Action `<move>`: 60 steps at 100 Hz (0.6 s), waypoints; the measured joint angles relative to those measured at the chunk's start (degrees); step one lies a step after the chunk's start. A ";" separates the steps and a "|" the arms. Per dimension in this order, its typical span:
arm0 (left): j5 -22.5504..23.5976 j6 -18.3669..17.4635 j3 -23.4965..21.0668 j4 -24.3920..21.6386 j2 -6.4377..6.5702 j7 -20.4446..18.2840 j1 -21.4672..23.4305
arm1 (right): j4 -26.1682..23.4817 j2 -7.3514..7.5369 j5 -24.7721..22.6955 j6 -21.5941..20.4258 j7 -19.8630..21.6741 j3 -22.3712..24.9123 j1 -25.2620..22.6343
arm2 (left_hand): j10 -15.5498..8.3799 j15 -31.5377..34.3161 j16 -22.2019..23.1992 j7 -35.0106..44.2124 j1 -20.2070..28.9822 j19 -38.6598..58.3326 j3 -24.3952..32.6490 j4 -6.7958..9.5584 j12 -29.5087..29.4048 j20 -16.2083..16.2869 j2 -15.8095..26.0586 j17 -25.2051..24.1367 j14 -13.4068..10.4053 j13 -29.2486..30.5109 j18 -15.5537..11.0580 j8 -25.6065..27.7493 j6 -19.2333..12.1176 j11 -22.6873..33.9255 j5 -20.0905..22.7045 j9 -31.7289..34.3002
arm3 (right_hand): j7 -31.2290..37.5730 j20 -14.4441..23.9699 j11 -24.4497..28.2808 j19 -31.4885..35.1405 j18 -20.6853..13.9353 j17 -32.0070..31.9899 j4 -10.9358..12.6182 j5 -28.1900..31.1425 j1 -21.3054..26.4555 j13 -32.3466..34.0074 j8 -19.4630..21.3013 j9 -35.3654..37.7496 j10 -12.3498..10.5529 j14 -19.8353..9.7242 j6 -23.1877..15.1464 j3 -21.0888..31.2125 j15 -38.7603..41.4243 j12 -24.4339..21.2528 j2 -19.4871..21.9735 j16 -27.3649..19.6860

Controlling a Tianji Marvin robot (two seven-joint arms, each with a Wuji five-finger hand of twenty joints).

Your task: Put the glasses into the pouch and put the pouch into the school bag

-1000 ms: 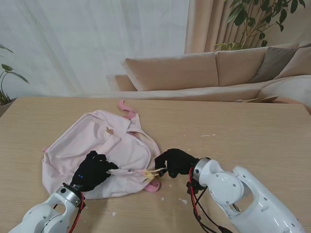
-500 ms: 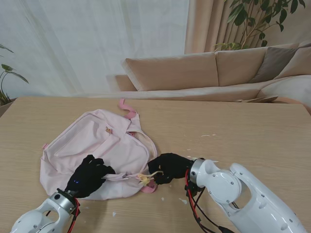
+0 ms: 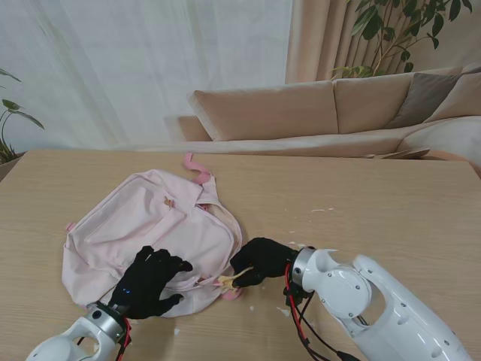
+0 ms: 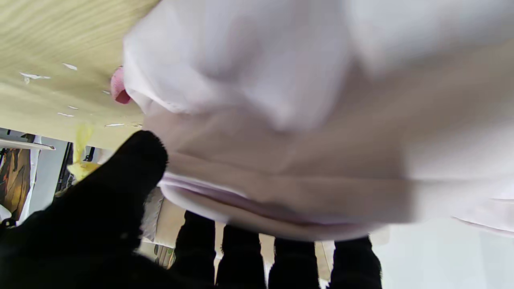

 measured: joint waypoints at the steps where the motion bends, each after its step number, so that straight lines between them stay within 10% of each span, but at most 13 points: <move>1: 0.10 0.50 0.48 0.02 0.03 0.37 -0.11 | 0.00 -0.01 0.02 0.00 -0.04 -0.02 0.00 | 0.01 -0.03 0.00 -0.15 0.00 -0.02 0.00 0.00 -0.15 -0.01 0.00 -0.03 0.02 0.00 0.00 -0.70 0.00 -0.02 0.52 0.00 | 0.00 -0.06 0.00 0.01 0.00 0.06 0.00 0.00 -0.04 0.00 0.01 0.00 0.00 0.00 -0.08 -0.02 0.00 0.01 0.06 0.00; 24: 1.57 12.50 8.27 0.45 -0.36 5.25 -1.72 | -0.06 -0.20 0.26 0.00 -0.67 -0.12 -0.04 | 0.71 -0.30 -0.02 19.00 -1.74 -0.52 0.04 0.00 2.32 -0.64 -1.21 -0.49 0.99 0.00 -0.05 13.95 -0.19 2.82 -2.17 -0.46 | 0.00 -0.83 0.01 0.04 0.02 0.29 0.00 0.00 -0.12 0.01 0.56 0.00 0.00 0.00 -0.46 -0.06 0.01 0.35 0.09 0.00; 32: 1.93 14.02 9.19 0.62 -0.74 6.33 -1.85 | -0.07 -0.25 0.34 -0.10 -0.92 -0.14 -0.04 | 0.92 0.38 -0.02 20.21 1.68 -0.52 -1.21 0.00 2.96 -0.65 -1.21 -0.50 1.08 0.08 -0.05 15.76 0.46 4.24 2.71 1.99 | 0.00 -0.86 0.01 0.05 0.03 0.38 0.00 0.00 -0.12 0.01 0.64 0.00 0.00 0.00 -0.48 -0.07 0.02 0.37 0.10 0.00; 48: 1.64 15.45 9.77 0.67 -1.24 8.74 -1.42 | -0.21 -0.38 0.27 -0.20 -1.25 0.11 -0.15 | 3.01 2.50 0.13 16.19 17.55 -0.52 -11.86 -1.51 3.94 -0.71 -1.71 0.68 3.26 4.13 -0.05 -2.20 1.77 2.74 22.70 12.85 | 0.00 -0.98 0.01 0.09 0.03 0.63 0.00 -0.01 -0.15 0.00 1.22 0.33 0.00 0.00 -0.51 -0.08 0.06 0.37 0.20 0.00; 60: 1.09 15.95 9.48 0.57 -1.65 9.75 -0.32 | -0.62 -0.58 -0.28 0.39 -1.49 1.02 -0.71 | 3.68 3.33 0.13 6.09 22.94 -0.52 -14.41 -1.54 6.03 -0.71 -1.37 1.64 3.42 5.28 -0.05 -14.22 3.07 -1.80 28.94 16.76 | 0.00 -1.55 0.01 0.40 0.07 2.75 0.00 1.42 -1.17 2.90 1.56 2.42 -0.07 -0.02 -0.72 -0.08 0.83 0.38 0.68 0.00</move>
